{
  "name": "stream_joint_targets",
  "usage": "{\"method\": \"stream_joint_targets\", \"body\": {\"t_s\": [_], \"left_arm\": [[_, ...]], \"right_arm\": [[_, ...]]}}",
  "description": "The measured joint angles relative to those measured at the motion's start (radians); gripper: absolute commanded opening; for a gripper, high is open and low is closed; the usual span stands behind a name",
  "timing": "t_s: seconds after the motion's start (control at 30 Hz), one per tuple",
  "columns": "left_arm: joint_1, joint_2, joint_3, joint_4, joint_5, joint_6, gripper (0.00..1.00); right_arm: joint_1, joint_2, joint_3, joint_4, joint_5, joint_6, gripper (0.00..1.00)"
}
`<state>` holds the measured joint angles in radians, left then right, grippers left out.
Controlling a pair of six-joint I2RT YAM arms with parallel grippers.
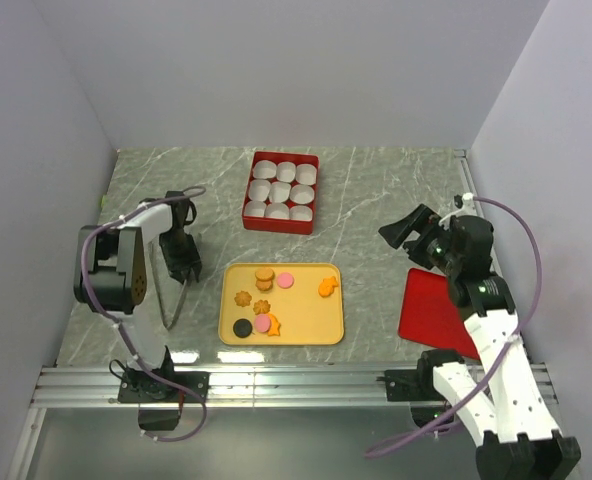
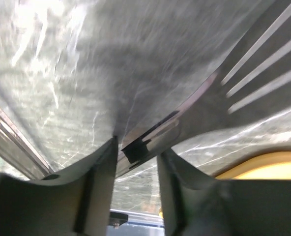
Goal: Pack the cookies
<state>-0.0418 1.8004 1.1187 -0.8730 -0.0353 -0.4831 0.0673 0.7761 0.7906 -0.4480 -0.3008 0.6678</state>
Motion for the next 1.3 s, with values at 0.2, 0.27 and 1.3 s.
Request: {"method": "stream_joint_targets", "body": {"t_s": [0.2, 0.27, 1.3], "left_arm": [[-0.002, 0.125, 0.169, -0.062, -0.008, 0.026, 0.29], [-0.004, 0.176, 0.251, -0.073, -0.017, 0.030, 0.28], [0.103, -0.339, 0.012, 0.173, -0.042, -0.052, 0.89]], "right_arm": [[0.000, -0.061, 0.000, -0.032, 0.000, -0.013, 0.91], [0.000, -0.061, 0.000, -0.047, 0.002, -0.024, 0.91], [0.089, -0.047, 0.001, -0.167, 0.308, -0.044, 1.00]]}}
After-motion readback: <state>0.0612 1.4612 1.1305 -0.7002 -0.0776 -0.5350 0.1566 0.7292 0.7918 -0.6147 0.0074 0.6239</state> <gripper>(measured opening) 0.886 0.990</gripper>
